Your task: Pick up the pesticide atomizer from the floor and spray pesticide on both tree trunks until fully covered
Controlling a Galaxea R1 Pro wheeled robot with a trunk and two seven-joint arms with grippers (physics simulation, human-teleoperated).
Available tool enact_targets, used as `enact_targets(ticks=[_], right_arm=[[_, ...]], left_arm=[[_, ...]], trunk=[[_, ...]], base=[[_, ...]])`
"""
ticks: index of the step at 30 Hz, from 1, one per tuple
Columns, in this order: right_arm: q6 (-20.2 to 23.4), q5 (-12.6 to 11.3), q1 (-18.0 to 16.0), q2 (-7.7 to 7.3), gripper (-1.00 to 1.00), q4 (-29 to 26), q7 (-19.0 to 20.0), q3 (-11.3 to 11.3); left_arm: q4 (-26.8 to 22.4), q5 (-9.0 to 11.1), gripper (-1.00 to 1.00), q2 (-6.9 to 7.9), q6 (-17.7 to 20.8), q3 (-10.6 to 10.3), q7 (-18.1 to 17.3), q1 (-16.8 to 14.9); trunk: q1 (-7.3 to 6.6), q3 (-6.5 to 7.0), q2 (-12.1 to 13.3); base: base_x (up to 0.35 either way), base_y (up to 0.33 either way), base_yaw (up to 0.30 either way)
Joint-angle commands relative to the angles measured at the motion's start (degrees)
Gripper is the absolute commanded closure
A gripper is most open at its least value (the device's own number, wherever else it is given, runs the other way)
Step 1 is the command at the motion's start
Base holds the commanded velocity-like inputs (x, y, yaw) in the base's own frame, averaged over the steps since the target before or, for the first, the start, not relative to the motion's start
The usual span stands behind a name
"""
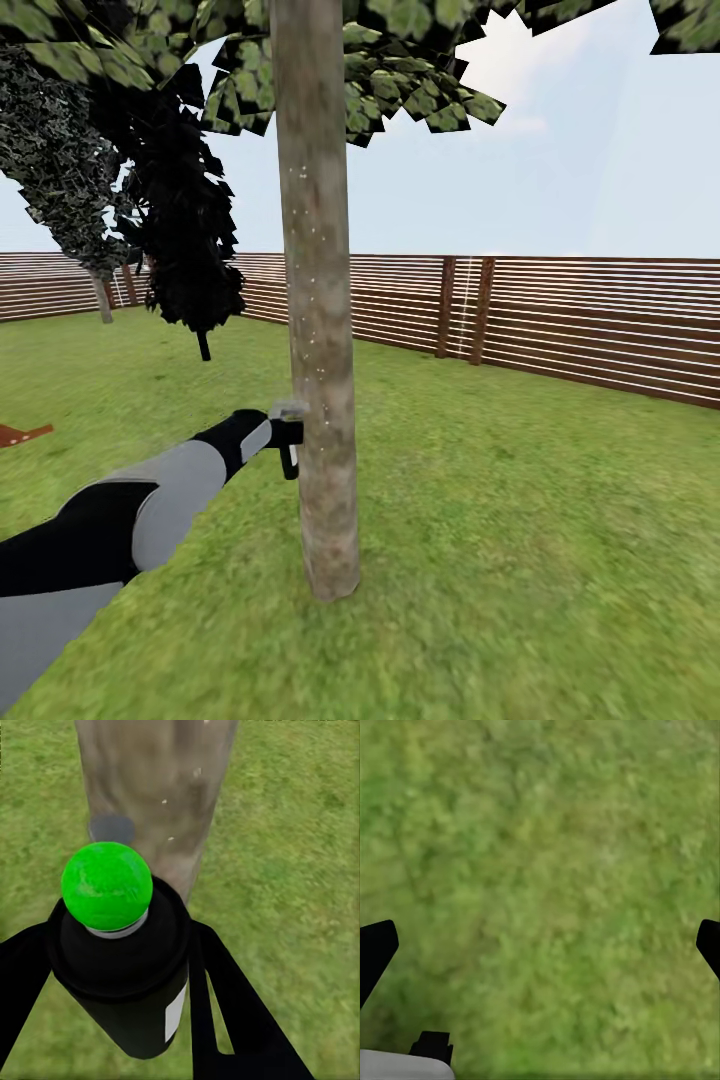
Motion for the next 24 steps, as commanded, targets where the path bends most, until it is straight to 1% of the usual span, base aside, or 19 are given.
enact_targets(ticks=[1,5,7,8,10,12,13,15,16,18,20,21,22,24], right_arm=[[-0.09,-0.41,-0.03,-0.01,-1.00,-0.05,-0.17,0.49],[-0.09,-0.41,-0.03,0.02,-1.00,-0.06,-0.17,0.51],[-0.09,-0.41,-0.02,0.05,-1.00,-0.02,-0.17,0.56],[-0.09,-0.41,-0.02,0.06,-1.00,-0.03,-0.17,0.56],[-0.09,-0.41,-0.02,0.07,-1.00,-0.01,-0.17,0.57],[-0.09,-0.41,-0.03,0.08,-1.00,-0.01,-0.17,0.58],[-0.09,-0.41,-0.03,0.08,-1.00,0.00,-0.17,0.58],[-0.09,-0.41,-0.03,0.08,-1.00,-0.01,-0.17,0.58],[-0.09,-0.41,-0.03,0.08,-1.00,0.00,-0.17,0.58],[-0.09,-0.41,-0.03,0.08,-1.00,-0.01,-0.17,0.57],[-0.09,-0.41,-0.03,0.08,-1.00,-0.01,-0.17,0.56],[-0.09,-0.41,-0.03,0.08,-1.00,-0.01,-0.17,0.57],[-0.09,-0.41,-0.03,0.08,-1.00,-0.02,-0.17,0.57],[-0.09,-0.41,-0.03,0.08,-1.00,-0.01,-0.17,0.57]], left_arm=[[-0.10,0.34,1.00,-0.05,-2.12,0.18,-0.05,1.54],[-0.07,0.34,1.00,-0.43,-3.99,0.17,-0.05,4.99],[-0.09,0.29,1.00,-0.88,-5.38,0.12,-0.08,6.59],[-0.08,0.28,1.00,-1.33,-5.90,0.12,-0.09,6.99],[-0.06,0.26,1.00,-2.73,-6.49,0.09,-0.10,7.56],[-0.09,0.22,1.00,-4.65,-6.81,-0.23,-0.10,7.88],[-0.10,0.00,1.00,-5.21,-6.85,-0.33,-0.11,7.95],[-0.16,-1.39,1.00,-5.30,-6.93,-0.47,-0.35,8.02],[-0.18,-2.80,1.00,-5.30,-6.97,-0.57,-1.24,8.05],[-0.34,-4.09,1.00,-5.30,-6.99,-0.75,-3.25,8.07],[-1.44,-4.49,1.00,-5.30,-6.98,-0.83,-4.95,8.07],[-3.21,-4.64,1.00,-5.30,-6.91,-0.87,-7.49,8.08],[-4.26,-4.68,1.00,-5.30,-6.85,-0.88,-8.58,8.08],[-6.92,-4.73,1.00,-5.30,-6.61,-0.89,-9.75,8.08]], trunk=[[0.02,-0.10,-0.09],[0.02,-0.10,-0.09],[0.02,-0.10,-0.09],[0.02,-0.10,-0.09],[0.02,-0.10,-0.09],[0.02,-0.10,-0.09],[0.02,-0.10,-0.09],[0.02,-0.10,-0.09],[0.02,-0.10,-0.09],[0.02,-0.10,-0.09],[0.02,-0.10,-0.09],[0.02,-0.10,-0.09],[0.02,-0.10,-0.09],[0.02,-0.10,-0.09]], base=[[0.000,0.000,0.000],[0.000,0.000,0.000],[0.000,0.000,0.000],[0.000,0.000,0.000],[0.000,0.000,0.000],[0.000,0.000,0.000],[0.000,0.000,0.000],[0.000,0.000,0.000],[0.000,0.000,0.000],[0.000,0.000,0.000],[0.000,0.000,0.000],[0.000,0.000,0.000],[0.000,0.000,0.000],[0.000,0.000,0.000]])
